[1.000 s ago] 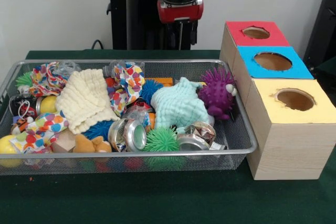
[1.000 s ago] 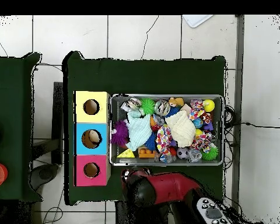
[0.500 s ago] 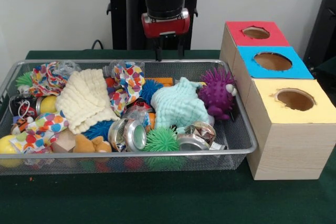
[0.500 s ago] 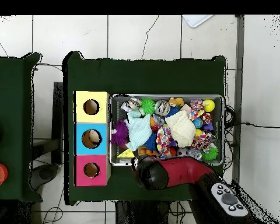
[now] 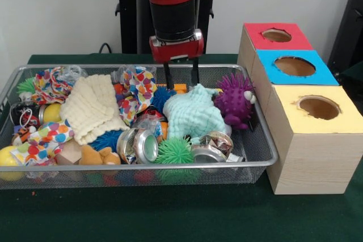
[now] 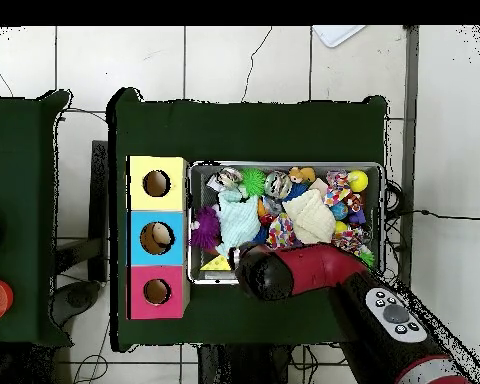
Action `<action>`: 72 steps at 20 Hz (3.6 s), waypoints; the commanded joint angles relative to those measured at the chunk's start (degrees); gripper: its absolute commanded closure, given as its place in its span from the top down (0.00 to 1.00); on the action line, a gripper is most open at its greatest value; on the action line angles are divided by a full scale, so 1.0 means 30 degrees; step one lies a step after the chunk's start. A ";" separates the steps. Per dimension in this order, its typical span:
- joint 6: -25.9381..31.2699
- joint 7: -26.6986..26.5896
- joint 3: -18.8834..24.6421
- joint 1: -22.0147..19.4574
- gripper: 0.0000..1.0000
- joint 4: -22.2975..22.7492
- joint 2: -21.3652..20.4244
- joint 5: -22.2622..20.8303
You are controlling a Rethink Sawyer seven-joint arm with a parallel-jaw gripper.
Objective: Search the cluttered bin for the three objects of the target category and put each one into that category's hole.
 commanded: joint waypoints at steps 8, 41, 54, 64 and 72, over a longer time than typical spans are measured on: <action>0.5832 -0.7624 0.3750 -0.1682 1.00 -0.5401 0.1522 -0.1129; 0.9431 -1.3947 0.6491 -0.4084 1.00 -1.0009 0.3458 -0.2244; 0.9579 -1.6197 0.6568 -0.4325 1.00 -1.1549 0.4253 -0.3925; 0.9744 -1.5597 0.5875 -0.3887 1.00 -1.1828 0.5814 -0.3172; 1.0199 -1.4159 0.4995 -0.3434 1.00 -1.1400 0.6605 -0.2944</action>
